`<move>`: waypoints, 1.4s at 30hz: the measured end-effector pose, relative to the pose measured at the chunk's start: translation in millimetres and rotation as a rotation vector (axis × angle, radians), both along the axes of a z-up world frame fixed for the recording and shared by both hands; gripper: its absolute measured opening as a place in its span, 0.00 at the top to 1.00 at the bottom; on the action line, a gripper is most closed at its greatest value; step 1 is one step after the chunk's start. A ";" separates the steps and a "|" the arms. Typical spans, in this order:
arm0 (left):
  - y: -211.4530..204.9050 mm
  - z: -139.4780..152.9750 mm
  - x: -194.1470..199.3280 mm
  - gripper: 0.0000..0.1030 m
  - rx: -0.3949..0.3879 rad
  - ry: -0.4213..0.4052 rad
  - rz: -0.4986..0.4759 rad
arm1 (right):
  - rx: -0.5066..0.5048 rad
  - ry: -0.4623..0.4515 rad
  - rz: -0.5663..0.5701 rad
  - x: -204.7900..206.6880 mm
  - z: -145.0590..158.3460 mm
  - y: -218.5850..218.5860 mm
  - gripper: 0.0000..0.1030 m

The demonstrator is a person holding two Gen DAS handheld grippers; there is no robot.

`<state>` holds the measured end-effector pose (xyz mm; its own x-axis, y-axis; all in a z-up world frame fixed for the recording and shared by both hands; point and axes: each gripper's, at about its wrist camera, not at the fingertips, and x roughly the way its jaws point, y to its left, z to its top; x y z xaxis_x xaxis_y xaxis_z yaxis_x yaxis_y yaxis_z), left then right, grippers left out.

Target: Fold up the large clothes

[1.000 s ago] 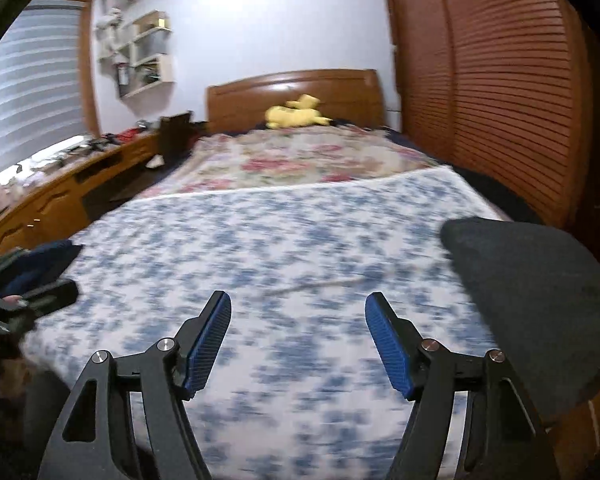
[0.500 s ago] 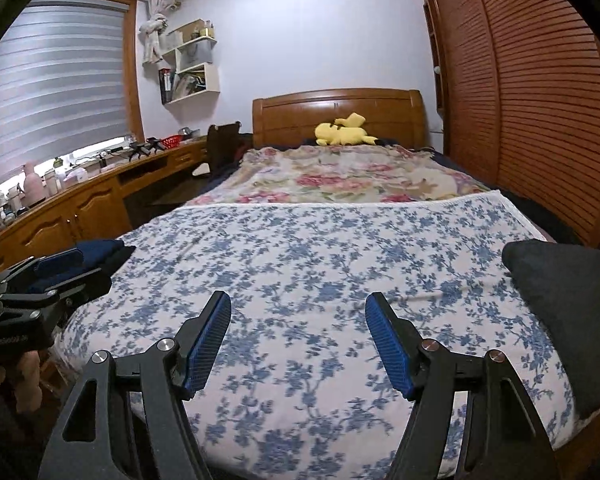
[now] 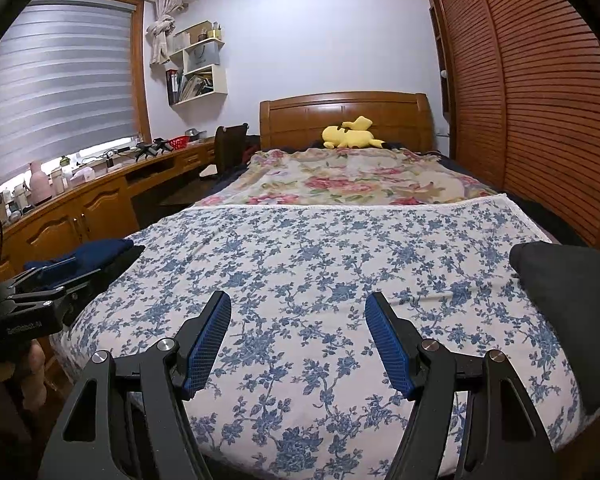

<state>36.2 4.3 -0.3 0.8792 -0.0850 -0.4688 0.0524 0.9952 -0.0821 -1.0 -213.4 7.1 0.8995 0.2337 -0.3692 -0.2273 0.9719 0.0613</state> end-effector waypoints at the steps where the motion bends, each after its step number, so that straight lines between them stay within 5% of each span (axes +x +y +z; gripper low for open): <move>1: 0.1 0.5 -0.1 0.10 0.000 0.000 0.001 | 0.000 0.000 0.002 0.7 0.0 -1.0 0.31; 42: -5.0 13.9 -11.6 0.10 0.024 -0.033 -0.009 | 0.009 -0.005 -0.008 8.6 -0.3 -1.7 0.31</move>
